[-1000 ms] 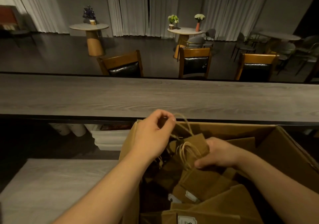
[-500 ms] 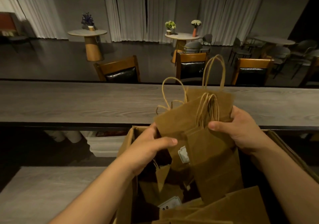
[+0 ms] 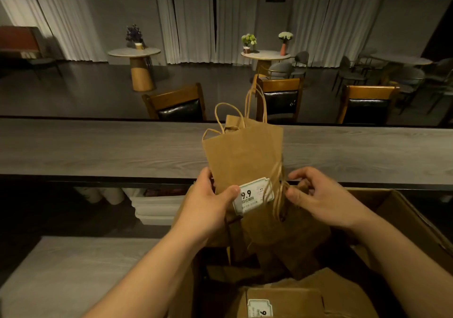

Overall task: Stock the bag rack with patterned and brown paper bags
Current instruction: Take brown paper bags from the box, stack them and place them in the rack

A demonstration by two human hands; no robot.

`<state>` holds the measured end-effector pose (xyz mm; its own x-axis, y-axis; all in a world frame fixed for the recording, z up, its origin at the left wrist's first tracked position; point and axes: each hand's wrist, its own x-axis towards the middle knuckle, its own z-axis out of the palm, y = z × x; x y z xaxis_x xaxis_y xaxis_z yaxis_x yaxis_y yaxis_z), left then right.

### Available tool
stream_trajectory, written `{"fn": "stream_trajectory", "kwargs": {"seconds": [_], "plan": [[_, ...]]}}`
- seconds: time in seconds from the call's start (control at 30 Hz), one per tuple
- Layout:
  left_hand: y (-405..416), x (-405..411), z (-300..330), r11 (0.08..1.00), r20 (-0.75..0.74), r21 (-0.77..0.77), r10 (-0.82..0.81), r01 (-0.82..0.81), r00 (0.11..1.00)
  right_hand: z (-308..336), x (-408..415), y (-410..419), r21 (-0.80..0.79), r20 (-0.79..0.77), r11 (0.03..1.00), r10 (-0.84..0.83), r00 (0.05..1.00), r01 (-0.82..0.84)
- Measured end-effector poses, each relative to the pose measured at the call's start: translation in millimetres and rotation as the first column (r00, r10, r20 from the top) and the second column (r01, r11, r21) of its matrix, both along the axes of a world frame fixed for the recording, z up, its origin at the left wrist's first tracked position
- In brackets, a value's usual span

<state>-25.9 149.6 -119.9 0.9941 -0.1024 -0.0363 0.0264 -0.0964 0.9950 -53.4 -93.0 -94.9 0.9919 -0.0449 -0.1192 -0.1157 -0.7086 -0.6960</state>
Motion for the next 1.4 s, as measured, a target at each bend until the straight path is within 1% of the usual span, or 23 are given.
{"fn": "stream_trajectory", "kwargs": {"seconds": [0.07,0.13,0.2,0.27,0.33,0.4,0.43,0.47,0.53,0.6,0.67,0.7,0.77,0.83,0.93,1.0,1.07,1.13,1.2,1.27,1.33,1.4], "plan": [[-1.8,-2.0,1.9,0.993,0.041,0.116,0.033,-0.038,0.999,0.1,-1.1,-8.1,-0.025,-0.088,0.995,0.096,0.991,-0.099],[-2.4,-6.3,6.3,0.986,0.069,0.160,0.025,-0.036,0.997,-4.0,-1.3,-14.3,-0.050,-0.228,0.980,0.174,0.958,-0.190],[-0.9,-9.8,9.3,0.986,0.087,0.163,0.000,-0.014,0.996,-17.6,-1.9,-15.0,-0.127,-0.371,0.961,0.184,0.910,-0.246],[0.5,-10.1,9.4,0.981,0.111,0.195,-0.020,-0.002,0.994,-34.9,-2.2,-12.5,-0.198,-0.442,0.940,0.166,0.881,-0.277],[-1.2,-10.1,7.7,0.954,0.143,0.300,-0.054,0.009,0.988,-46.6,-1.6,-13.3,-0.209,-0.405,0.938,0.175,0.898,-0.277],[-2.3,-4.8,1.6,0.924,0.196,0.381,-0.062,-0.018,0.979,-45.1,-1.1,-16.9,-0.165,-0.351,0.959,0.162,0.922,-0.231],[-2.0,-2.5,-1.7,0.918,0.206,0.394,-0.048,-0.038,0.977,-39.0,-1.7,-18.1,-0.130,-0.336,0.971,0.147,0.930,-0.200],[-2.0,-0.9,-5.1,0.929,0.196,0.367,-0.028,-0.047,0.980,-31.9,-1.9,-19.4,-0.091,-0.313,0.981,0.134,0.940,-0.170],[-2.1,0.6,-8.7,0.965,0.146,0.255,0.016,-0.054,0.989,-19.0,-1.3,-20.8,-0.005,-0.234,0.995,0.097,0.967,-0.101],[-3.3,-2.0,-5.3,0.987,0.089,0.150,0.047,-0.060,0.995,-10.9,-1.4,-20.9,0.114,-0.147,0.993,0.004,0.989,0.013],[-3.5,-5.6,5.0,0.996,-0.025,0.045,0.074,-0.073,0.997,-8.9,-0.6,-18.5,0.236,-0.076,0.966,-0.087,0.993,0.103],[-2.1,-6.3,8.0,0.998,-0.070,-0.008,0.057,-0.058,0.996,-9.8,-1.2,-16.2,0.293,-0.051,0.946,-0.128,0.990,0.137],[0.7,-7.3,11.8,0.996,-0.099,-0.084,-0.046,0.038,0.994,-11.6,-2.5,-10.5,0.404,-0.029,0.897,-0.186,0.982,0.181],[2.6,-8.7,13.2,0.991,-0.085,-0.083,-0.108,0.101,0.990,-12.4,-3.6,-5.5,0.463,-0.037,0.866,-0.197,0.980,0.192],[1.9,-5.3,8.5,0.997,-0.046,-0.052,-0.067,0.065,0.997,-8.5,-2.9,-7.1,0.461,-0.048,0.869,-0.177,0.983,0.179],[1.4,-4.9,6.9,0.998,-0.022,-0.031,-0.048,0.047,0.999,-4.2,-2.0,-10.8,0.386,-0.061,0.913,-0.119,0.991,0.134],[0.9,-4.6,4.4,0.998,-0.002,-0.002,-0.064,0.064,0.998,-0.6,-4.0,-8.9,0.271,-0.118,0.960,-0.040,0.992,0.071],[0.1,-2.9,1.5,0.999,0.013,0.011,-0.054,0.054,0.998,0.9,-5.9,-6.8,0.212,-0.157,0.975,-0.028,0.987,0.061],[-1.3,-0.8,1.7,1.000,0.020,-0.001,0.029,-0.029,0.999,4.7,-6.8,-9.4,0.211,-0.112,0.974,-0.059,0.992,0.082],[-1.0,1.9,2.2,0.994,0.003,-0.058,0.091,-0.091,0.996,11.8,-7.3,-15.9,0.276,-0.032,0.952,-0.129,0.991,0.133],[0.4,1.5,2.5,0.992,0.016,-0.104,0.079,-0.077,0.997,19.3,-8.2,-19.1,0.329,0.021,0.921,-0.230,0.973,0.210],[1.2,1.0,-0.8,0.997,0.089,-0.047,0.060,-0.056,0.994,22.0,-8.6,-19.3,0.328,0.045,0.905,-0.300,0.953,0.269]]}}
